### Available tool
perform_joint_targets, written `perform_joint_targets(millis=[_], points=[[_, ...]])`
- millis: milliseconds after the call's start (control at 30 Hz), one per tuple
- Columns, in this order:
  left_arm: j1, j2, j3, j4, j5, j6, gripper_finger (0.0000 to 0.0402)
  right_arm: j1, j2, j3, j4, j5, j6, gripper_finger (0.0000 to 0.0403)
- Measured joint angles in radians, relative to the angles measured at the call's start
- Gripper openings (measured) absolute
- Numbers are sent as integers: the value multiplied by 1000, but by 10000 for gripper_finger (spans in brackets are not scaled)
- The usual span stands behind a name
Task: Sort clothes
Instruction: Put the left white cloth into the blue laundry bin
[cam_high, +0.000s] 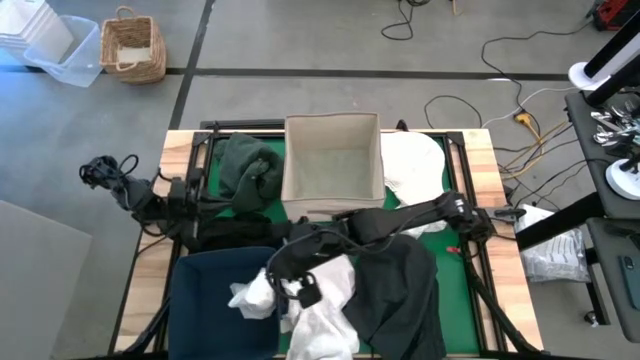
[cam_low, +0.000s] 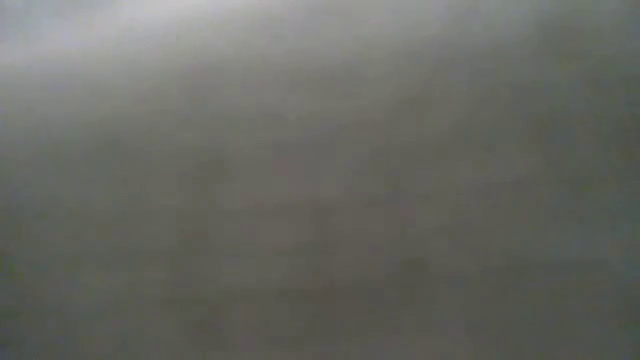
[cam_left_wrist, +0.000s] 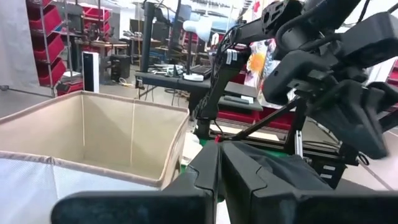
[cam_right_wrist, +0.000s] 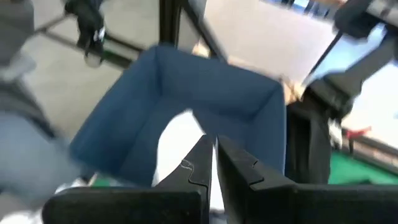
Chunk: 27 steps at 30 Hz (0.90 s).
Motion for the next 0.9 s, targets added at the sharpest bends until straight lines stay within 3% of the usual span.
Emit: perform_joint_targets(millis=[200,733,900], points=[[0,44,0,66,0,-8,0,22,-66,0,-162,51,3,13],[-6,175,0,95,58,-22,0,69,-155,-53,-537,60,-16,13],[-12,184,0,100,192,-13,0,87,-256,-174,-542,112,48,13]])
